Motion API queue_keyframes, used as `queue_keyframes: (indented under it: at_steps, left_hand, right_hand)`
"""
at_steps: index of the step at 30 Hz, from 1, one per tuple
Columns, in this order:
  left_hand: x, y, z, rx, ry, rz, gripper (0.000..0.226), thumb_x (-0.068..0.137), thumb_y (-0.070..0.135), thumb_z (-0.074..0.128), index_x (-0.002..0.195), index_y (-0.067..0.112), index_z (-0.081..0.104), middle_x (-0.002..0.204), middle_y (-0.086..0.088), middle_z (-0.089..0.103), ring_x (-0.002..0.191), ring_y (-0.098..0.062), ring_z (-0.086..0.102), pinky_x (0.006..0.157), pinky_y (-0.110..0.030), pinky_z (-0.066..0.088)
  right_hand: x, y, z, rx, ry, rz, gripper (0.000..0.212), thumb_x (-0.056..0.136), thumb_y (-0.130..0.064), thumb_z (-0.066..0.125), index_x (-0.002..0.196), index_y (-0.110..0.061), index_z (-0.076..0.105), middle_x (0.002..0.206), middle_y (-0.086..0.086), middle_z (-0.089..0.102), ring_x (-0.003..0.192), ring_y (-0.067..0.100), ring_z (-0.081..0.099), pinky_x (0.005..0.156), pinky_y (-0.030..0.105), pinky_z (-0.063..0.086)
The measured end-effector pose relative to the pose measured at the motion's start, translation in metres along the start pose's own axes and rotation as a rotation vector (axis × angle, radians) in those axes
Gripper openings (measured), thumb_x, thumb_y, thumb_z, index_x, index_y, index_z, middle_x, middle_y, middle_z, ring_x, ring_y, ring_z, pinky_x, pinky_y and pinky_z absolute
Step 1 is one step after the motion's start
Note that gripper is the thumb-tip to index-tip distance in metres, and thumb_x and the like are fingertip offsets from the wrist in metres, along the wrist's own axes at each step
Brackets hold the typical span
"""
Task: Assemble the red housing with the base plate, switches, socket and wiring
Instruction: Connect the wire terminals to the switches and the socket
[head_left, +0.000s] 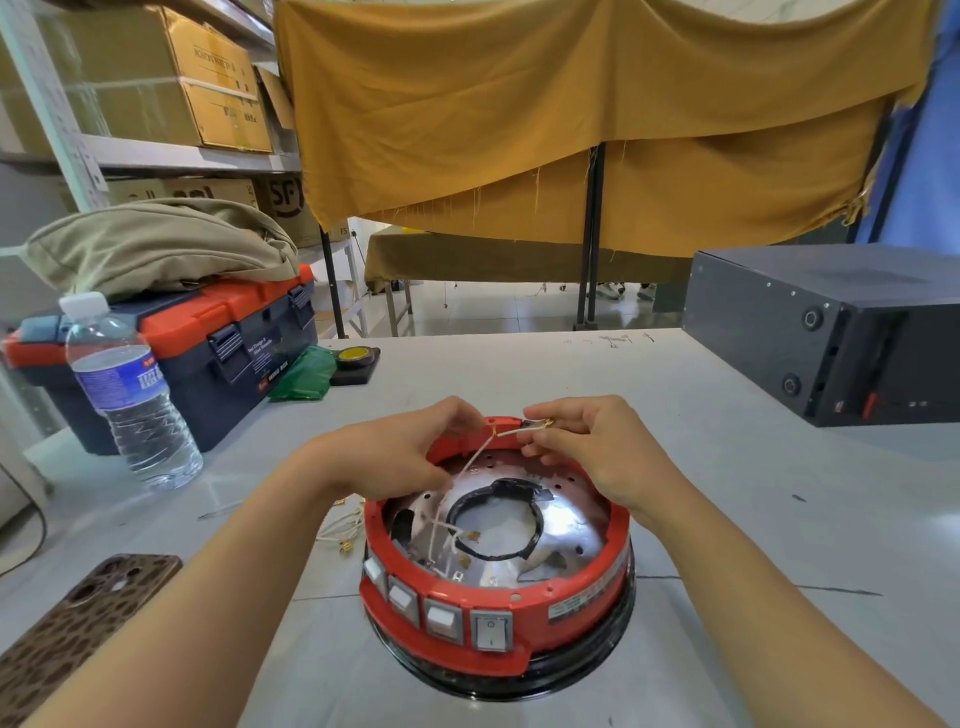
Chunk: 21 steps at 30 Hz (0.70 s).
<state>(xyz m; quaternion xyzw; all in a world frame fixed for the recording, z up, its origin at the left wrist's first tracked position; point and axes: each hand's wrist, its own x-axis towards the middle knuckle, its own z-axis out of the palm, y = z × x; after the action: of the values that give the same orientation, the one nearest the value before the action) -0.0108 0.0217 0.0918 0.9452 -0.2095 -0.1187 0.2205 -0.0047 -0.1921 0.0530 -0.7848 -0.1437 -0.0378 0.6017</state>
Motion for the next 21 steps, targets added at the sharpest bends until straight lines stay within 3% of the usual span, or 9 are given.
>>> queue_keyframes:
  at_steps: [3,8,13,17,21]
  left_hand:
    - [0.007,0.009,0.005,-0.129,0.173,0.073,0.033,0.089,0.024,0.06,0.119,0.033,0.051,0.118,0.017,0.058,0.11,0.002,0.054,0.099,-0.022,0.041]
    - [0.022,0.024,0.022,-0.247,0.448,0.12,0.011,0.083,0.036,0.068,0.088,0.027,0.071,0.08,0.014,0.069,0.073,0.003,0.063,0.064,-0.01,0.049]
    - [0.029,0.024,0.03,-0.372,0.448,0.083,0.008,0.084,0.027,0.068,0.084,0.023,0.074,0.077,0.005,0.072,0.075,-0.01,0.067,0.073,-0.025,0.056]
    - [0.031,0.02,0.032,-0.409,0.415,0.097,0.01,0.085,0.023,0.066,0.088,0.019,0.075,0.082,0.0,0.074,0.08,-0.015,0.069,0.078,-0.028,0.055]
    - [0.032,0.017,0.033,-0.38,0.464,0.104,0.007,0.085,0.021,0.067,0.084,0.02,0.074,0.077,0.003,0.072,0.065,0.001,0.061,0.063,-0.011,0.048]
  right_hand:
    - [-0.001,0.001,0.002,-0.05,0.003,-0.012,0.027,0.087,-0.003,0.062,0.111,-0.011,0.067,0.088,0.003,0.075,0.082,0.01,0.071,0.075,0.016,0.055]
    - [0.0,0.001,0.005,-0.117,0.023,-0.055,0.028,0.087,-0.012,0.065,0.115,-0.013,0.067,0.102,0.003,0.073,0.091,0.006,0.068,0.086,0.02,0.052]
    - [-0.001,-0.001,0.003,-0.184,-0.027,-0.08,0.028,0.091,-0.015,0.059,0.118,-0.016,0.067,0.109,-0.001,0.071,0.099,0.005,0.066,0.092,0.023,0.051]
    - [0.001,0.0,0.0,-0.215,-0.045,-0.078,0.03,0.093,-0.019,0.056,0.122,-0.021,0.063,0.111,-0.007,0.069,0.099,0.0,0.063,0.084,0.008,0.047]
    - [0.006,0.003,-0.006,-0.208,0.037,-0.052,0.024,0.091,-0.019,0.059,0.114,-0.024,0.065,0.106,-0.005,0.071,0.099,0.006,0.063,0.09,0.021,0.048]
